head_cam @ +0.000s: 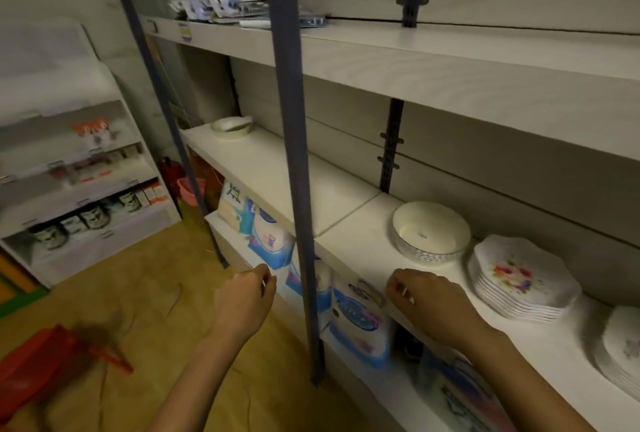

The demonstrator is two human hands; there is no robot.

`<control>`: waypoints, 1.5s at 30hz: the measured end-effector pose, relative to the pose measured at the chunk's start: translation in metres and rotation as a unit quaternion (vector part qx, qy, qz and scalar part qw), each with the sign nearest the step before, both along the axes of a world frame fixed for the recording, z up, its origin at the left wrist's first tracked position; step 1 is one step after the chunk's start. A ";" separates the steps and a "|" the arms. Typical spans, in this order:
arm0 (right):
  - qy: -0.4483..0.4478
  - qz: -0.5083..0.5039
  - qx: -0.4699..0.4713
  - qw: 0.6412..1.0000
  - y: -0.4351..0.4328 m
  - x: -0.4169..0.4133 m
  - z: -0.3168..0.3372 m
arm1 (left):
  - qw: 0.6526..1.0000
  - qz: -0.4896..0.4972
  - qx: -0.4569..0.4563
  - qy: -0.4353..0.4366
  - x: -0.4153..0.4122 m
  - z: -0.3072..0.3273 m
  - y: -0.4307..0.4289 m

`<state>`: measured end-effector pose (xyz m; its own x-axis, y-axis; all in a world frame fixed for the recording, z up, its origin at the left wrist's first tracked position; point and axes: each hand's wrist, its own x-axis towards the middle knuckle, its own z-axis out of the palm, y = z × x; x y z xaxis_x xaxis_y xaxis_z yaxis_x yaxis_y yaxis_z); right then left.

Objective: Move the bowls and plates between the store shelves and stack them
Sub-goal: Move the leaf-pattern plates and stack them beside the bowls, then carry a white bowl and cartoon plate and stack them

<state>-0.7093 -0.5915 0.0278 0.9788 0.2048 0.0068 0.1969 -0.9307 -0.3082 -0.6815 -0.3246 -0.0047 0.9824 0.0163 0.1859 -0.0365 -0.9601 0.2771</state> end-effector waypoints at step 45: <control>-0.033 0.023 -0.031 0.999 0.334 0.461 -0.004 | 0.998 0.044 -0.027 0.031 0.451 0.016 0.326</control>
<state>-0.2483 -0.2580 0.0234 0.9660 0.2525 0.0560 0.2585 -0.9369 -0.2352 -0.2307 0.0019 0.0112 0.9864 0.1118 0.1208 0.0666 -0.9423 0.3280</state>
